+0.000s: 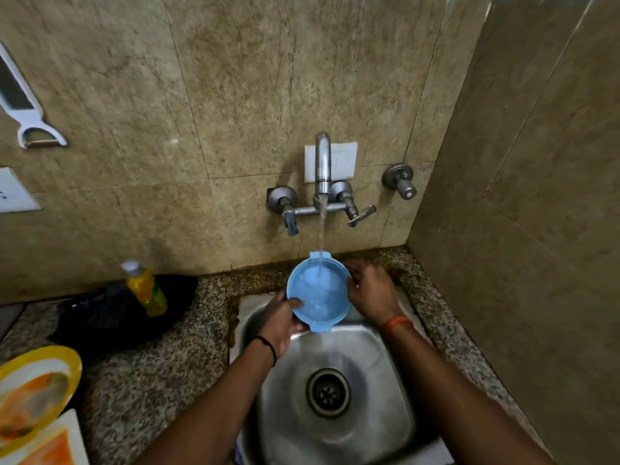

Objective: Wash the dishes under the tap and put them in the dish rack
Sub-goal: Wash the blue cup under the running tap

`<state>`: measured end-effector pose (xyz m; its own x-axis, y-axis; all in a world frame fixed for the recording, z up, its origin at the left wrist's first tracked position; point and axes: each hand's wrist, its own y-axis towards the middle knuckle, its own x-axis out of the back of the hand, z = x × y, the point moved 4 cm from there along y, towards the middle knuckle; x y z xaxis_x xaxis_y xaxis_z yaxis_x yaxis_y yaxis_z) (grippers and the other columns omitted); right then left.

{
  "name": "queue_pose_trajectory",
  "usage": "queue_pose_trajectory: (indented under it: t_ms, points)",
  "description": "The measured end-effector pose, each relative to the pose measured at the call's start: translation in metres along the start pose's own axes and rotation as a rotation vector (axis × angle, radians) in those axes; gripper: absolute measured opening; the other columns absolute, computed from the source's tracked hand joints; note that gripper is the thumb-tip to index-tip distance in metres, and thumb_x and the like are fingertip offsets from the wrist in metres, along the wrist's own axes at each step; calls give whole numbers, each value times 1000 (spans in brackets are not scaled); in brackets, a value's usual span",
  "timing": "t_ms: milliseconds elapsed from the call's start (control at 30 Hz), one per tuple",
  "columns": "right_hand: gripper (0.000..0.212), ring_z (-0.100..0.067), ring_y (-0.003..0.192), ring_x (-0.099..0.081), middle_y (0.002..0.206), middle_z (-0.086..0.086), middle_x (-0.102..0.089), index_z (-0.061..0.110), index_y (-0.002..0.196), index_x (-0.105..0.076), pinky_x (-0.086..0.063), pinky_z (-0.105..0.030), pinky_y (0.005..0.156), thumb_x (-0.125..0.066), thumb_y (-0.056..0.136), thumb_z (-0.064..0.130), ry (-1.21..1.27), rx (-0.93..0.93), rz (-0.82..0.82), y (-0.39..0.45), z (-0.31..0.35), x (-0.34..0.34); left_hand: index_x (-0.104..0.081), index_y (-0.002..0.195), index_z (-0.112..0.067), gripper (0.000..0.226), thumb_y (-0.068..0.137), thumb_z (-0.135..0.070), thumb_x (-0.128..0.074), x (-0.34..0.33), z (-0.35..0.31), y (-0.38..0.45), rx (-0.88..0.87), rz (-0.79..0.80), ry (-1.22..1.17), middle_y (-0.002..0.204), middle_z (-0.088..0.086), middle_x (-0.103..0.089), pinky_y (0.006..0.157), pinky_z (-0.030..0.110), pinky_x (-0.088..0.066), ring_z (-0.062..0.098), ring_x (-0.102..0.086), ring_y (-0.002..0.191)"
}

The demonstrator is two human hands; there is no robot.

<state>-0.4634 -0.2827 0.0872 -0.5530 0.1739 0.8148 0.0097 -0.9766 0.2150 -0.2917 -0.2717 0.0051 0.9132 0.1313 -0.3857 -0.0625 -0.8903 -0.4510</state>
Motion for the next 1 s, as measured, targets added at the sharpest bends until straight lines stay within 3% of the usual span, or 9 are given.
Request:
queue_pose_trajectory:
  t_ms: [100,267,367,467,600,700,800,867,1000]
  points:
    - [37,-29,102,-67,108,-8,-74,18,113,-71,-53,-35,87,-56,81,8,71,-118,25,3,-16,-14,-63,114,-20,29,87,-9,-57,2,-16,-2,-104,-108,196,101,11,-69,55,38,-57,30,-69,76]
    - [41,-30,118,-60,126,-14,-64,9,131,-57,-49,-37,99,-53,90,10,328,-261,146,-3,-22,-39,-69,112,-25,45,69,-34,-70,-5,-43,1,-264,-309,490,97,-1,-73,71,45,-60,25,-70,85]
    - [53,-21,138,-39,149,-4,-42,16,145,-40,-32,-37,115,-50,97,38,286,-99,91,-16,-7,-40,-75,96,-23,49,58,-51,-63,-8,-49,3,-258,-326,556,80,-5,-74,67,43,-61,18,-70,73]
    - [50,-12,132,-43,138,4,-54,28,130,-54,-21,-36,118,-40,94,60,153,114,96,-33,7,-38,-73,77,-18,48,57,-59,-60,-1,-49,11,-176,-341,551,73,2,-73,65,43,-60,24,-70,68]
    - [39,-17,109,-56,119,0,-64,22,123,-57,-40,-33,98,-47,96,48,87,234,146,-42,12,-43,-69,72,-14,49,59,-61,-66,3,-48,21,-82,-358,483,81,13,-72,63,40,-55,30,-71,73]
    - [32,-18,105,-61,116,-5,-63,18,122,-54,-53,-37,87,-47,99,39,435,66,215,-38,8,-46,-71,78,-15,61,64,-74,-59,-3,-52,20,-136,-304,633,79,8,-73,57,34,-56,27,-70,71]
    - [26,-22,107,-63,120,-10,-64,21,122,-54,-54,-40,92,-47,100,32,799,-299,64,-29,0,-53,-68,111,-27,59,73,-72,-57,-18,-54,17,-356,-120,968,110,1,-66,84,31,-51,17,-62,96]
    - [28,-26,102,-63,119,-16,-64,15,122,-56,-54,-46,91,-48,100,30,967,-508,0,-24,-5,-59,-49,131,-37,70,70,-69,-64,-24,-49,13,-396,-22,1085,125,0,-42,94,32,-42,16,-46,108]
    - [33,-39,107,-62,121,-24,-63,5,124,-56,-51,-56,91,-47,100,25,1379,-720,3,-16,-8,-65,-15,147,-41,109,59,-69,-72,-33,-45,12,-408,45,1182,154,-4,-8,108,39,-32,27,-24,140]
